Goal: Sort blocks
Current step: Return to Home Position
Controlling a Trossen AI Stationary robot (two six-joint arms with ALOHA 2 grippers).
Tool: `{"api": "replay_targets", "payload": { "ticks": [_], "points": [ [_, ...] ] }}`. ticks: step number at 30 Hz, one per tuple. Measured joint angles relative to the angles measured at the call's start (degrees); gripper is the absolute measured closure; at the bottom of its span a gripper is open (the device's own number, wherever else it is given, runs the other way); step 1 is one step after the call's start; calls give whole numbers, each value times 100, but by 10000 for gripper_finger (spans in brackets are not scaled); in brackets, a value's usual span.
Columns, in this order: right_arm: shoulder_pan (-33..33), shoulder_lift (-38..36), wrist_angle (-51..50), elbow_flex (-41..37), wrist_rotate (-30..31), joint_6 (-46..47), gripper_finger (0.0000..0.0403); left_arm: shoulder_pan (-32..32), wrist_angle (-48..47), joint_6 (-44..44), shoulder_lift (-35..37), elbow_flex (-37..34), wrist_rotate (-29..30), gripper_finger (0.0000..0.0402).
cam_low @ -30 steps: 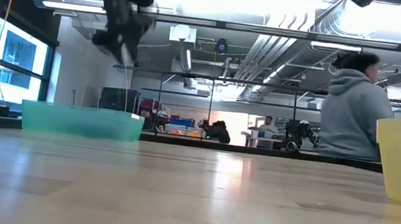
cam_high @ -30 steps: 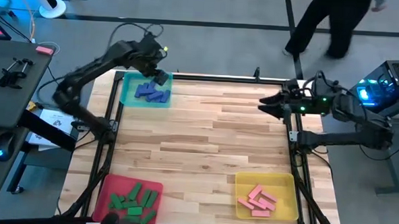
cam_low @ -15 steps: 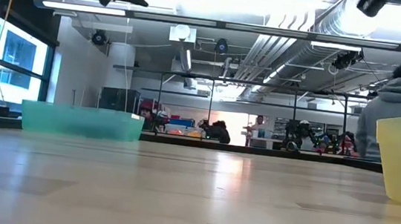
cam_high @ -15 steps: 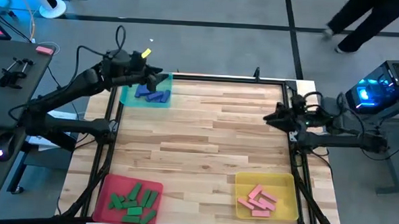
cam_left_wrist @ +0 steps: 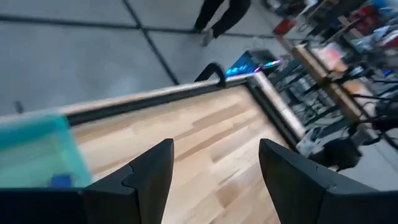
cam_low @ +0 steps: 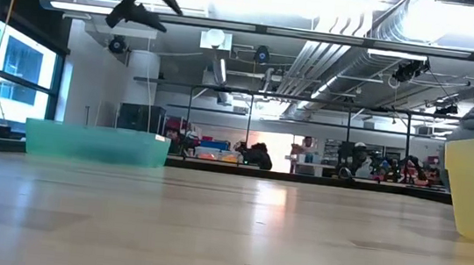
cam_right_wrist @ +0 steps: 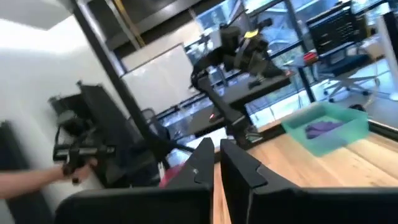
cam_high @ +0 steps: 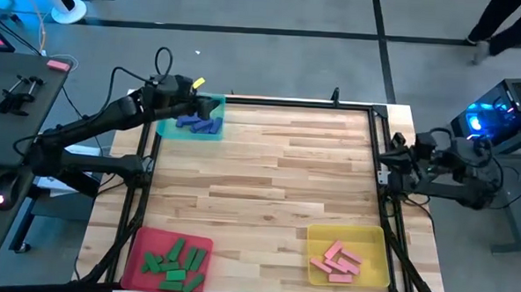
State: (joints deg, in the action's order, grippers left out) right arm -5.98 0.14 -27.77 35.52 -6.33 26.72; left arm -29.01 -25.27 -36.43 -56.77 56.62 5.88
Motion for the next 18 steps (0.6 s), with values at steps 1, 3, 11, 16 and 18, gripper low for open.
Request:
{"api": "replay_targets", "payload": {
  "ticks": [1, 3, 11, 16, 18],
  "points": [
    [0, 5, -64, -3, -104, -104, 400, 33, 120, 48, 3, 0, 3, 181],
    [0, 24, -104, -59, -253, -332, 401, 89, 289, 50, 16, 0, 5, 181],
    [1, 4, 967, -982, -420, -450, 402, 166, 814, 49, 50, 2, 85, 181],
    [0, 9, 2118, -1762, -450, -972, 403, 174, 835, 17, 54, 2, 65, 181],
    [0, 11, 2333, -2018, -458, -1066, 403, 174, 853, -50, 55, 2, 62, 181]
  ]
}}
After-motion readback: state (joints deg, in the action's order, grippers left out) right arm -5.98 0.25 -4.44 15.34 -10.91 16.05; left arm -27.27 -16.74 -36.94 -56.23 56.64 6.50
